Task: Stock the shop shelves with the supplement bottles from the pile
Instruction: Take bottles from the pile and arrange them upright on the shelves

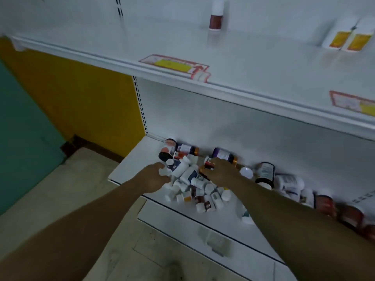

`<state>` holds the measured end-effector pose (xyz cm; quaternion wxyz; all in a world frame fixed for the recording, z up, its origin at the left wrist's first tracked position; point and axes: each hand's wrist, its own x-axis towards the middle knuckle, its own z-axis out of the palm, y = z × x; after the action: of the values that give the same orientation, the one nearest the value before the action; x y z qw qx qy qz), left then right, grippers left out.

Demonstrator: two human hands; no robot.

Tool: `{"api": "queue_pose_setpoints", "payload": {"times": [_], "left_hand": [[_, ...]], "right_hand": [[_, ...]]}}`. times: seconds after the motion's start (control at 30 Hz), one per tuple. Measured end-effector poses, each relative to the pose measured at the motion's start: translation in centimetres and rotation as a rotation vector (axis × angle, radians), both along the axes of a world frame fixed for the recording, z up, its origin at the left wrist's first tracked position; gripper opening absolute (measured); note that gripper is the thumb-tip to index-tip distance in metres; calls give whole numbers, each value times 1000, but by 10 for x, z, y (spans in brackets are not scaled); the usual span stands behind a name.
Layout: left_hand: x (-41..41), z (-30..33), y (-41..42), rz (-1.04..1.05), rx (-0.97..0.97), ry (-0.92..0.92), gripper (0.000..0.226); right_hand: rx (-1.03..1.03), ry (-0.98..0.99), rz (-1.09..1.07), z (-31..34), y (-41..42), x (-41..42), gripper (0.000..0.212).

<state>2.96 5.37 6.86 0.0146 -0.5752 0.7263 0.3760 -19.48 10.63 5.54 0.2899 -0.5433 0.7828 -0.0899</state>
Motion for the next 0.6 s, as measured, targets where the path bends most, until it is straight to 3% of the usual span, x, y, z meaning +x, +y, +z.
{"api": "queue_pose_setpoints", "payload": {"times": [0.1, 0.2, 0.43, 0.6], "left_hand": [[4, -14, -36, 71, 11, 45, 58], [6, -32, -63, 100, 15, 83, 59], [-9, -76, -121, 76, -33, 129, 60], [-19, -116, -146, 130, 11, 226, 66]], "right_hand": [[17, -20, 8, -10, -34, 13, 39], [29, 17, 45, -29, -66, 24, 51], [5, 83, -60, -67, -126, 36, 43], [20, 177, -129, -94, -152, 38, 53]]}}
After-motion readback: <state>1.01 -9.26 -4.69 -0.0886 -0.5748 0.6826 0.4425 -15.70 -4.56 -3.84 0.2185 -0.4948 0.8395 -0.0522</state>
